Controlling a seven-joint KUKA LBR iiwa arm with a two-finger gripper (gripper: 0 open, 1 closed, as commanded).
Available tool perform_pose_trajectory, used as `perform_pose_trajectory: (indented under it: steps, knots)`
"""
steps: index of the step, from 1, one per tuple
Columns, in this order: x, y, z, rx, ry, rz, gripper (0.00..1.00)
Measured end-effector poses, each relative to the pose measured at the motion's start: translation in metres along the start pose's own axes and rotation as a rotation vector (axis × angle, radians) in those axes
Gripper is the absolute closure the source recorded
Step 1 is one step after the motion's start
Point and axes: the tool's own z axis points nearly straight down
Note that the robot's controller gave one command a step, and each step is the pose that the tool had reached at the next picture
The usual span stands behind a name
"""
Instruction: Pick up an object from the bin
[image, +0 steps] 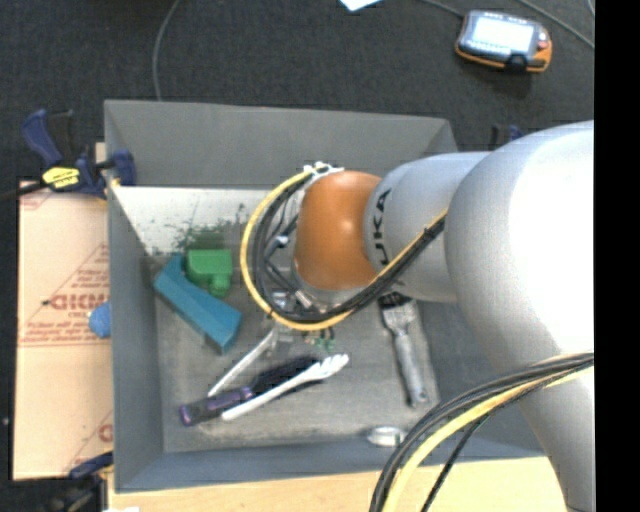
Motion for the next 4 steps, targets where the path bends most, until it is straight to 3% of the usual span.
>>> perform_pose_trajectory:
  steps: [1, 2, 3, 4]
  knots:
    - [0.009, -0.022, 0.0, -0.001, -0.005, 0.028, 1.0]
    - [0.036, -0.022, -0.015, -0.002, -0.004, 0.048, 1.0]
    - [0.022, -0.051, -0.015, 0.0, -0.009, 0.05, 1.0]
    - [0.021, -0.047, 0.0, -0.003, -0.006, 0.079, 1.0]
